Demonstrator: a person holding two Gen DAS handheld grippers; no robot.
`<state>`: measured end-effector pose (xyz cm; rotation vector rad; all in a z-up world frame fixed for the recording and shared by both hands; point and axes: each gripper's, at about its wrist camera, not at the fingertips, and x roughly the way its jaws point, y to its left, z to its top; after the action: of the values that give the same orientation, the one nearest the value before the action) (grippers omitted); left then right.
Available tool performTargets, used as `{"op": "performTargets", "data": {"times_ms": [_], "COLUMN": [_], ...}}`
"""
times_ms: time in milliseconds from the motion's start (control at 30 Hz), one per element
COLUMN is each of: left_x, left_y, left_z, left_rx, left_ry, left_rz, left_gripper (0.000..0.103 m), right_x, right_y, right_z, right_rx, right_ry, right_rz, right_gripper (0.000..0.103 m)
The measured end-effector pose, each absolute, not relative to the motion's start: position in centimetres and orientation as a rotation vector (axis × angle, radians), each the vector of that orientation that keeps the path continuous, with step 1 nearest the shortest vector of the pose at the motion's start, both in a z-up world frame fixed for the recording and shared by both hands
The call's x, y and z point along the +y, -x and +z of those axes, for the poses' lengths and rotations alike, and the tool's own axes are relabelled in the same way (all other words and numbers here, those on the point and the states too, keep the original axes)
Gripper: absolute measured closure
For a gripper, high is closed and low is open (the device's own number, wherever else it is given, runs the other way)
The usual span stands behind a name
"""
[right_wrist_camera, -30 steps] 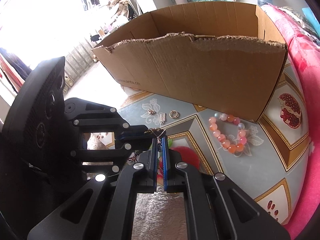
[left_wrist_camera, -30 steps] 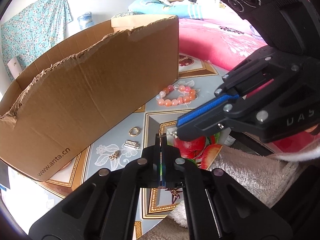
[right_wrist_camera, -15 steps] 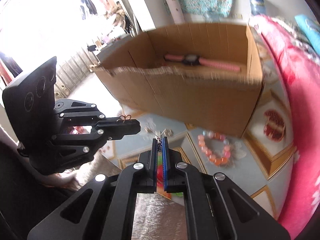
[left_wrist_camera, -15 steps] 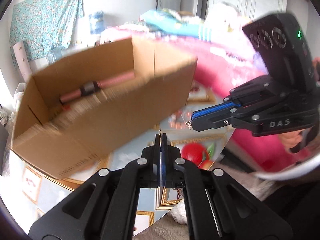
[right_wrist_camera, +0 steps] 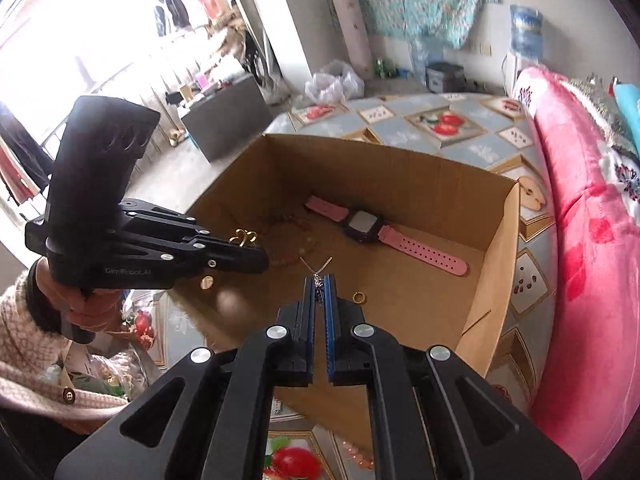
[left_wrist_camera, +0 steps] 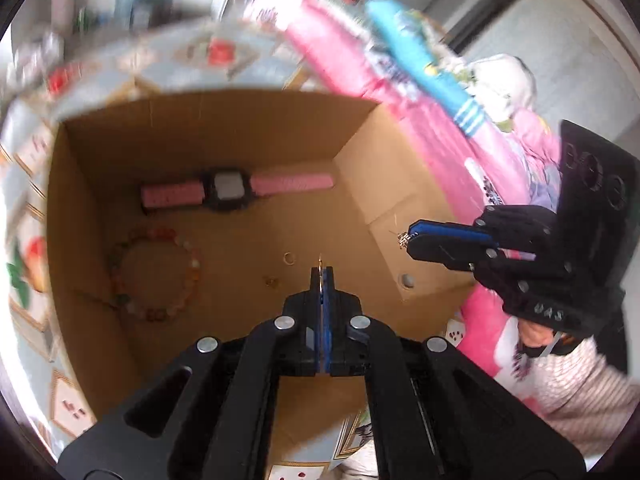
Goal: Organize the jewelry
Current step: 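Lift the gold flower charm with the right gripper and carry it over the box, then open the right gripper over the box to drop the charm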
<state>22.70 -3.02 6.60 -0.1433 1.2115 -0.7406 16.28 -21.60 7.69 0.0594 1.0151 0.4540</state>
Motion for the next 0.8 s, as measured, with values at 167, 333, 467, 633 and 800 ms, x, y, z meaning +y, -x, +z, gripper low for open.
{"op": "performTargets", "data": {"times_ms": [167, 333, 467, 633, 800], "left_x": [-4.0, -4.8, -4.9, -4.8, -5.0], "left_y": [-28.1, -30.4, -30.9, -30.7, -29.6], "left_z": [2.0, -0.2, -1.6, -1.9, -1.2], "left_rx": [1.438, 1.497, 1.535, 1.53, 1.507], "left_ry": [0.252, 0.261, 0.28, 0.295, 0.284], "left_rz": [-0.662, -0.597, -0.545, -0.515, -0.526], "left_gripper": [0.103, 0.103, 0.094, 0.077, 0.076], "right_x": [-20.6, -19.2, -19.1, -19.5, -20.3], "right_y": [-22.1, -24.2, -24.2, -23.7, -22.7], "right_z": [4.6, 2.0, 1.3, 1.6, 2.8], "right_rx": [1.192, 1.292, 1.299, 1.283, 1.249], "right_ry": [-0.046, 0.041, 0.065, 0.065, 0.037], "right_rz": [0.425, 0.343, 0.295, 0.264, 0.249], "right_gripper": [0.098, 0.098, 0.098, 0.097, 0.097]}}
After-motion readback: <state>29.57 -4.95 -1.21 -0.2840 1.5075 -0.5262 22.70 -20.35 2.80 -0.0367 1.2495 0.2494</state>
